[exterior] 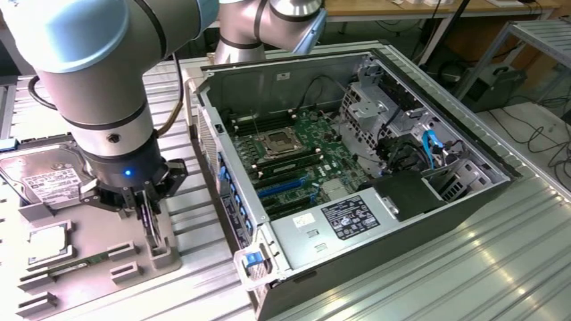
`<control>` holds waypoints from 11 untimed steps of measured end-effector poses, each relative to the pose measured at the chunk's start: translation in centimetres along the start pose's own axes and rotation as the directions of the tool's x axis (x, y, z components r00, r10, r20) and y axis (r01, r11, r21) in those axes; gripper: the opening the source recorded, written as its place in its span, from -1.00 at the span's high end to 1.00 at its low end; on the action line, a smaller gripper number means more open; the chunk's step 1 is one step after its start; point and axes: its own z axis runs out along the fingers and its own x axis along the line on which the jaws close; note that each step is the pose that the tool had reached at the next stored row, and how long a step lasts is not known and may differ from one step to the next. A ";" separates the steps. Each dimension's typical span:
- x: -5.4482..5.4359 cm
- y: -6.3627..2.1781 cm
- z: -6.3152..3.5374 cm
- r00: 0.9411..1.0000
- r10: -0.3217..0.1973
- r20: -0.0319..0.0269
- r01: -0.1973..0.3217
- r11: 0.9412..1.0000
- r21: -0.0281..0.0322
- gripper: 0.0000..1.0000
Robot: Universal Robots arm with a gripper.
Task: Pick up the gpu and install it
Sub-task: 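Pick up the gpu and move the gpu toward the slot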
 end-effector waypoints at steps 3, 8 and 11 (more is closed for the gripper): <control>0.0 0.01 -0.22 1.000 0.000 -0.001 0.000 1.000 0.000 0.44; 0.0 0.02 -0.50 1.000 0.000 -0.002 0.000 1.000 0.000 0.44; 0.0 0.03 -0.61 1.000 0.000 -0.002 0.000 1.000 0.000 0.44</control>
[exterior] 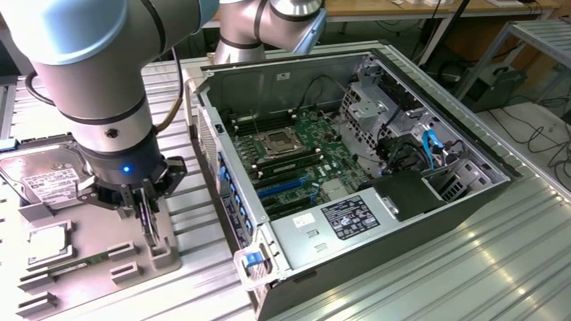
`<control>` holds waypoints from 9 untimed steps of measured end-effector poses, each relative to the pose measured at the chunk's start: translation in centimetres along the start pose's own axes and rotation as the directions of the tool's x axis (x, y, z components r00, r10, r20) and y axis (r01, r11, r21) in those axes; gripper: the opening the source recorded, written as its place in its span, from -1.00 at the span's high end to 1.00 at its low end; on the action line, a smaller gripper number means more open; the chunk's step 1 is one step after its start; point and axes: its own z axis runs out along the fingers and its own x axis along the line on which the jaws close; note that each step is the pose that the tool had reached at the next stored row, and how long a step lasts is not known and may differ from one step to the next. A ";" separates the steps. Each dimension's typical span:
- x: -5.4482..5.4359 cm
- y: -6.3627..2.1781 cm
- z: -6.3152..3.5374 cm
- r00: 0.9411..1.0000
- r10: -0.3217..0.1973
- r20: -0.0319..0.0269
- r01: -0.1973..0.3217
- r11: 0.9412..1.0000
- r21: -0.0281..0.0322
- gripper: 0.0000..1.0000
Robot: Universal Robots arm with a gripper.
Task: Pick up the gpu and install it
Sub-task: 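Pick up the gpu and move the gpu toward the slot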
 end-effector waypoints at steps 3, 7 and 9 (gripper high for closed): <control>0.0 0.01 -0.14 1.000 0.000 0.000 0.000 1.000 0.000 0.44; 0.0 0.02 -0.33 1.000 0.000 0.000 0.000 1.000 0.000 0.44; 0.0 0.02 -0.44 1.000 0.000 0.000 0.000 1.000 0.000 0.44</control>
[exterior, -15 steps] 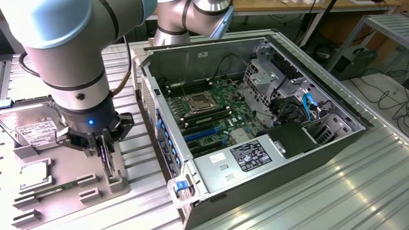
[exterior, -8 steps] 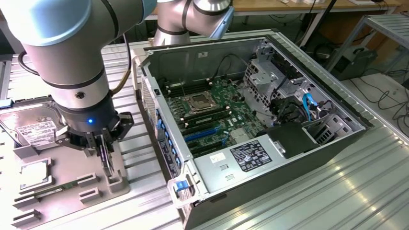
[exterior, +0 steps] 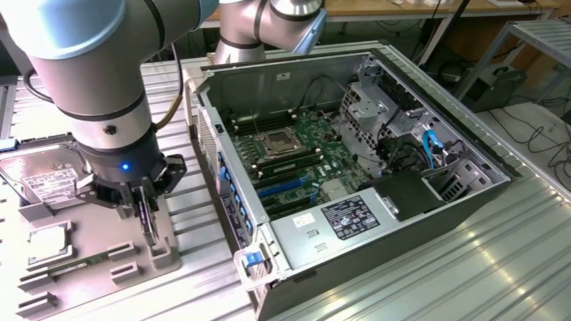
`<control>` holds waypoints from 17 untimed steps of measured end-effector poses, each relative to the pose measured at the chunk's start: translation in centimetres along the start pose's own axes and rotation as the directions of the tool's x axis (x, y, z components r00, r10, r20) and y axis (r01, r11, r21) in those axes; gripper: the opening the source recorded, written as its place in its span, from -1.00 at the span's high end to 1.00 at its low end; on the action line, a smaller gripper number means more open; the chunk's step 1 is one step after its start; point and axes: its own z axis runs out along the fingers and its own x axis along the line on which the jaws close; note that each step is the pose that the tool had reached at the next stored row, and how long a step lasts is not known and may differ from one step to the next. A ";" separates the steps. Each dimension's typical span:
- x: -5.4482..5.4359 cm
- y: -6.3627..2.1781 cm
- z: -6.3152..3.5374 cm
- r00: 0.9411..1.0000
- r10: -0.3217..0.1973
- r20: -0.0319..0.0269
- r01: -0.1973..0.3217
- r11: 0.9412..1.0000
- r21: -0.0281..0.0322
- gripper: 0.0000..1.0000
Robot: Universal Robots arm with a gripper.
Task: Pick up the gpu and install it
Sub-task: 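Pick up the gpu and move the gpu toward the slot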
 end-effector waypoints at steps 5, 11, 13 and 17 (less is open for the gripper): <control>0.0 0.01 -0.15 1.000 0.000 0.000 0.000 1.000 0.000 0.44; 0.0 0.01 -0.29 1.000 0.000 0.000 0.000 1.000 0.000 0.44; 0.0 0.01 -0.32 1.000 0.000 -0.001 0.000 1.000 0.000 0.44; 0.0 0.02 -0.44 1.000 0.000 -0.002 0.000 1.000 0.000 0.44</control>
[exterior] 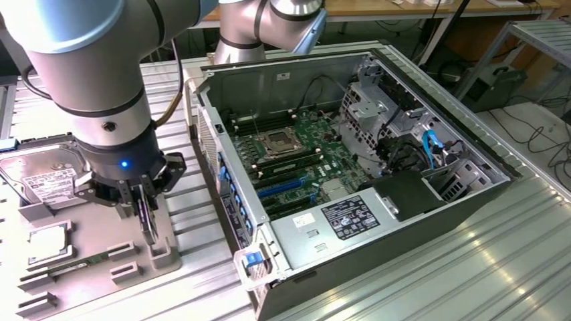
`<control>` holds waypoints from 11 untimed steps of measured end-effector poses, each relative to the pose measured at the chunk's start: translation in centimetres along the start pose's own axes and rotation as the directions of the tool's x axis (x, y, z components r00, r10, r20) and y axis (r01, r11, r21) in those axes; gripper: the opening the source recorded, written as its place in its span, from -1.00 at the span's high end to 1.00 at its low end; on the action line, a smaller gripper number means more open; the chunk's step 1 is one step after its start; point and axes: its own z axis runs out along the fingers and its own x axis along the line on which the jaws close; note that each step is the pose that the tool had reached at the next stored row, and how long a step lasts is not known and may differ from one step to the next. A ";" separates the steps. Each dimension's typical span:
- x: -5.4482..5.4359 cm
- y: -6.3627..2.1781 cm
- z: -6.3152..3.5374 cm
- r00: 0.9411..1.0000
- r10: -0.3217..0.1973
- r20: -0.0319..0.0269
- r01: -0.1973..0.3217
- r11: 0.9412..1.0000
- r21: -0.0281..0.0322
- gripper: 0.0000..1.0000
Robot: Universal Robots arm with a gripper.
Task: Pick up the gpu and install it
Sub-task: 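Pick up the gpu and move the gpu toward the slot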
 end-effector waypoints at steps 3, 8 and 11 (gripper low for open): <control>0.0 0.01 -0.11 1.000 0.000 -0.001 0.000 1.000 0.000 0.44; 0.0 0.01 -0.29 1.000 0.000 -0.003 0.000 1.000 0.000 0.44; 0.0 0.01 -0.31 1.000 0.000 -0.003 0.000 1.000 0.000 0.44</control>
